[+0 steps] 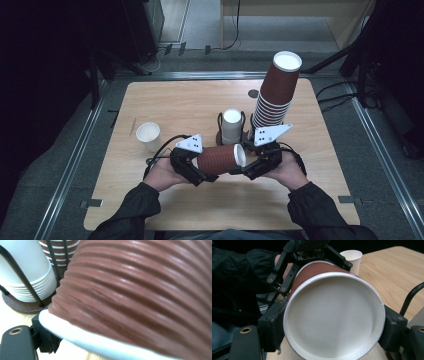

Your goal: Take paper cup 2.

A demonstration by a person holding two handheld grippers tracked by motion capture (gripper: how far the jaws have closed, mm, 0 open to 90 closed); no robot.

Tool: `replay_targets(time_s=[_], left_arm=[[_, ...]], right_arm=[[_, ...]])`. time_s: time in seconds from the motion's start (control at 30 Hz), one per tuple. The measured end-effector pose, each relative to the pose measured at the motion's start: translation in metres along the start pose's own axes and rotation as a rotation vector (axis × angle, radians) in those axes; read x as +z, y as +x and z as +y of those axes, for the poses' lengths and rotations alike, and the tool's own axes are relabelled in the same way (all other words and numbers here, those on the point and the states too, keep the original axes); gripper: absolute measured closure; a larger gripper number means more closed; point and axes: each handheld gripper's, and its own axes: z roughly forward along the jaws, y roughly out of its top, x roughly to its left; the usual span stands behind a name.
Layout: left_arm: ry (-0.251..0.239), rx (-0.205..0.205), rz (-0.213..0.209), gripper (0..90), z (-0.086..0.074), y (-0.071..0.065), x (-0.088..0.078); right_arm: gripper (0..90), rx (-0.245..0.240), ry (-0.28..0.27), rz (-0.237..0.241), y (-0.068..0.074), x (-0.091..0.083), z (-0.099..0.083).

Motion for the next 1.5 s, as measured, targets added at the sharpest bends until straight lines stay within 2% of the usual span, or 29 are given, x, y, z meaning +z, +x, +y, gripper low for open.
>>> replay_targets(time_s=[0.07,0.13,0.23,0.37,0.47,0.57,0.77,0.9,1.07,1.37,1.5], left_arm=[[-0.001,-0.017,0.004,9.1,-0.001,0.002,-0.003],[0.010,-0.029,0.008,9.0,-0.002,0.005,-0.008],[0.019,-0.037,0.011,9.1,-0.005,0.006,-0.013],[0.062,-0.032,0.033,9.0,-0.005,0.007,-0.017],[0.123,-0.030,0.063,9.0,-0.004,0.008,-0.018],[0.161,-0.034,0.064,9.0,-0.004,0.009,-0.016],[0.223,-0.044,0.059,9.0,-0.005,0.012,-0.011],[0.278,-0.039,0.063,9.0,-0.004,0.014,-0.003],[0.320,-0.044,0.043,8.9,-0.004,0.014,0.009],[0.375,-0.031,0.012,8.9,0.000,0.011,0.026],[0.393,-0.038,0.000,8.8,0.001,0.009,0.032]], right_arm=[[16.7,0.001,0.012,0.002,0.000,-0.001,0.001],[15.9,-0.008,0.041,-0.028,0.001,-0.002,0.001],[15.7,-0.018,0.083,-0.041,0.000,-0.004,-0.001],[15.7,-0.033,0.123,-0.070,-0.001,-0.003,-0.003],[15.7,-0.048,0.159,-0.094,0.000,-0.003,-0.006],[14.8,-0.058,0.194,-0.109,0.000,-0.003,-0.008],[14.1,-0.055,0.232,-0.121,-0.001,-0.001,-0.011],[14.1,-0.065,0.234,-0.122,-0.002,-0.002,-0.012],[14.2,-0.086,0.243,-0.132,-0.002,-0.003,-0.014],[14.2,-0.097,0.259,-0.123,0.000,0.001,-0.014],[14.2,-0.115,0.290,-0.104,0.001,0.009,-0.015]])
